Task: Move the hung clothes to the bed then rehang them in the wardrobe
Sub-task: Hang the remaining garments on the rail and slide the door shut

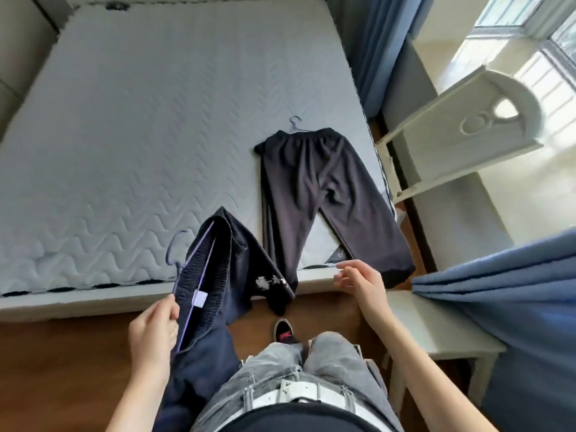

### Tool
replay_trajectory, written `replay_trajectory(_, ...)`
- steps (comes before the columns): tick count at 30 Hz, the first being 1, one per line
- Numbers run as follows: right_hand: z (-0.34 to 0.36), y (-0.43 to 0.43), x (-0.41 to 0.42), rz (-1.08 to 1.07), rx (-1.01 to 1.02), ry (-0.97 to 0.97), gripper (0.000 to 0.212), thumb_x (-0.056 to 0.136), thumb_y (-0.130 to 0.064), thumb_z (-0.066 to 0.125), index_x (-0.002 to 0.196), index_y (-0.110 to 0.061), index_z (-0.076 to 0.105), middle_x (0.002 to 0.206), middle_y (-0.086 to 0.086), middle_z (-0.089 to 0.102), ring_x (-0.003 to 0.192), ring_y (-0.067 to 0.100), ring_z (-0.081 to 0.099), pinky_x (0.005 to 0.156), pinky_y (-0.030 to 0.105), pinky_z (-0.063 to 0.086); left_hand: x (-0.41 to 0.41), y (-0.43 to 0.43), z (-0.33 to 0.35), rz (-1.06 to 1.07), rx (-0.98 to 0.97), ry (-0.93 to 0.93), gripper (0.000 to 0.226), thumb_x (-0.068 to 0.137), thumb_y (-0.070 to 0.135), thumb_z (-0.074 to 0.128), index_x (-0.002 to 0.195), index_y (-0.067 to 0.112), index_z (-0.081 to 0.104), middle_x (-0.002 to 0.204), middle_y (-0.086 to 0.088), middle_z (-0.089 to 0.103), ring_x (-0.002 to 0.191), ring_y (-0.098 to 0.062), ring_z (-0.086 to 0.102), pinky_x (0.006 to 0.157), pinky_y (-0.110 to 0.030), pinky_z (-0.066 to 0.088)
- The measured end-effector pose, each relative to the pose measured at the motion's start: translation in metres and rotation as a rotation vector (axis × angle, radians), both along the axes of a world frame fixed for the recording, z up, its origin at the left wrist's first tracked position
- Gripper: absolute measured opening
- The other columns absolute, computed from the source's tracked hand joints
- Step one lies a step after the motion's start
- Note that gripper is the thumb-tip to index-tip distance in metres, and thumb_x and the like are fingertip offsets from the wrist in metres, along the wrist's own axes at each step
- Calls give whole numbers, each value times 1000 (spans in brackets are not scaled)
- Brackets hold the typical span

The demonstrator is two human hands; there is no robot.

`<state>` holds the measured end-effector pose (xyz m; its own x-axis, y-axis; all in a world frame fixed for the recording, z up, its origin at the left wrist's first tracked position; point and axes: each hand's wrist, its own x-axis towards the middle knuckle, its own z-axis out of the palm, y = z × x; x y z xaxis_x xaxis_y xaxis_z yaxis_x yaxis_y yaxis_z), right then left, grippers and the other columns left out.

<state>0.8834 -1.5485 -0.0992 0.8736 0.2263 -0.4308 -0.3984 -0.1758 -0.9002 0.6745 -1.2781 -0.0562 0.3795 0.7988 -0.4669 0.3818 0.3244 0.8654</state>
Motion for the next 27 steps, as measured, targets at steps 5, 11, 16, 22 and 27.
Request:
replay_trajectory(5, 14, 57, 107, 89, 25, -18, 23, 85, -1, 47, 82, -8, 69, 68, 8, 67, 59, 22, 62, 62, 30, 50, 77, 29, 23, 156, -24, -108, 33, 88, 19, 55, 59, 13, 41, 36, 12, 22, 31, -4, 15, 44, -20, 5)
replay_trajectory(11, 25, 125, 252, 167, 21, -83, 22, 88, 3, 45, 91, 2, 67, 72, 14, 64, 58, 20, 60, 64, 29, 52, 195, 75, 39, 193, 24, -152, 28, 80, 22, 55, 57, 14, 41, 37, 9, 24, 33, -7, 16, 41, -17, 9)
replay_trajectory(16, -27, 196, 388, 219, -32, -74, 25, 86, -2, 44, 87, -8, 69, 74, 10, 67, 61, 20, 62, 64, 27, 54, 311, 112, 2, 262, 22, -69, 32, 84, 19, 56, 56, 13, 43, 40, 8, 25, 35, -9, 16, 39, -14, 11)
replay_trajectory(22, -161, 290, 520, 164, -92, 19, 25, 87, 0, 42, 86, -8, 66, 76, 12, 66, 61, 21, 60, 65, 30, 53, 416, 148, -98, 313, -10, 10, 27, 86, 14, 54, 63, 8, 41, 49, 3, 20, 45, -13, 12, 42, -16, 10)
replay_trajectory(27, -270, 360, 590, 95, -101, 96, 20, 90, -2, 44, 96, -7, 62, 78, 6, 63, 66, 16, 59, 72, 27, 52, 451, 163, -175, 345, -113, 114, 34, 87, 21, 55, 59, 12, 39, 43, 4, 18, 39, -10, 12, 44, -12, 11)
